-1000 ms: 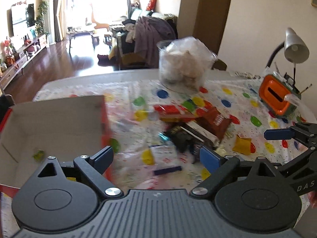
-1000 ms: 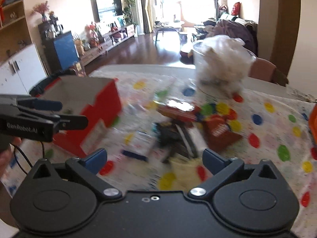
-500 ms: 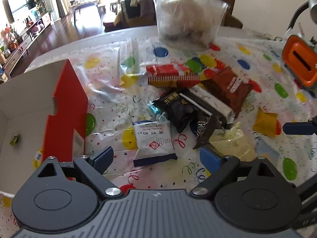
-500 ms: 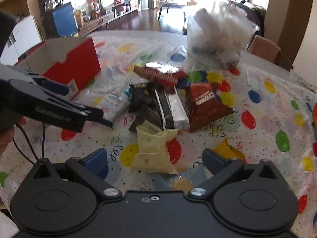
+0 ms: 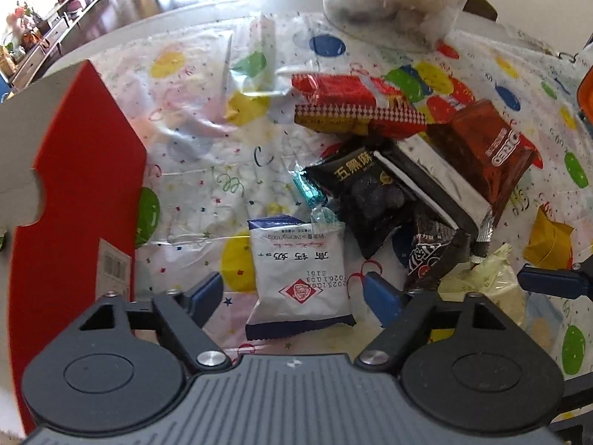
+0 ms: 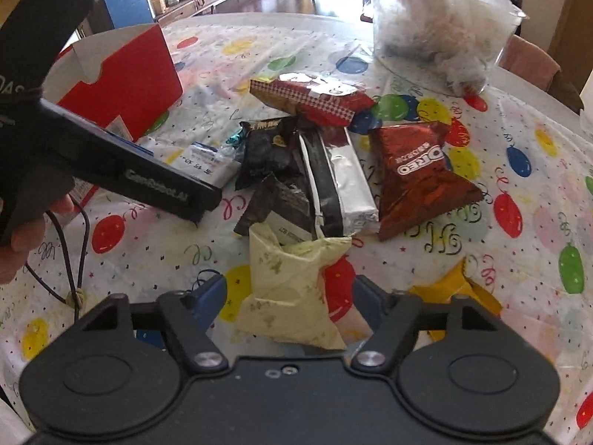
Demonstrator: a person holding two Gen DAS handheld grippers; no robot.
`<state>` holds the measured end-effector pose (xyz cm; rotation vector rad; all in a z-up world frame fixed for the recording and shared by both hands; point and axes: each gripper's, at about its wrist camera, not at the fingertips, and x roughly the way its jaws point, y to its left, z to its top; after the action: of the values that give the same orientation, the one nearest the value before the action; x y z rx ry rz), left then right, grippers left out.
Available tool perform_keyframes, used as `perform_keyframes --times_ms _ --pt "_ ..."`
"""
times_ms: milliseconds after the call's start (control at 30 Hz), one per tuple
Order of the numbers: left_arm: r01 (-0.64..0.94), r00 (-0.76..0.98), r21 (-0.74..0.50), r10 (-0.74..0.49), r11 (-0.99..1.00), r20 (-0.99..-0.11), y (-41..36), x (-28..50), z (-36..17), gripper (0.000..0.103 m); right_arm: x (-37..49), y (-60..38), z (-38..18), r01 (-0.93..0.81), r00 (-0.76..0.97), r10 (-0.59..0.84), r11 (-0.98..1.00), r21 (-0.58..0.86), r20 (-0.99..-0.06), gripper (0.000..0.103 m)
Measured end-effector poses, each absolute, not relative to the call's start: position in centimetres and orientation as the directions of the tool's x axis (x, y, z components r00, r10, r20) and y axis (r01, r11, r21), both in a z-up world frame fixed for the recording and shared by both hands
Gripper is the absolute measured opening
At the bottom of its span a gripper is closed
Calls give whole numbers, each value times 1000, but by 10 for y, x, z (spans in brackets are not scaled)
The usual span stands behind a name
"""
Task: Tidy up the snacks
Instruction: 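Grasp the white milk-candy packet with left while right grasps pale yellow bag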
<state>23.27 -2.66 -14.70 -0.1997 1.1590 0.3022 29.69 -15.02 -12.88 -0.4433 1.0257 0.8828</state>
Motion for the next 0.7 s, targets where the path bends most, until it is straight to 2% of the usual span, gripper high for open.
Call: perform_keyframes --times_ms 67,200,267,333,700 --pt "-325 354 8 129 946 -926 -27 235 -151 67 298 -147 -131 -805 226 415 588 71 -881 66" --pt "-312 359 -1 117 950 -926 -28 236 -153 59 298 -144 -134 -803 220 401 592 69 -889 48" --pt "-305 367 -4 114 952 -923 -29 236 -152 52 299 -144 -134 -799 214 402 597 78 -890 48" --pt "-303 371 -6 112 953 -922 -29 234 -151 50 298 -144 -133 -799 213 405 596 80 -889 43" --pt "-304 415 -49 86 951 -906 -31 211 -136 48 290 -159 -115 -755 230 436 644 123 -870 37"
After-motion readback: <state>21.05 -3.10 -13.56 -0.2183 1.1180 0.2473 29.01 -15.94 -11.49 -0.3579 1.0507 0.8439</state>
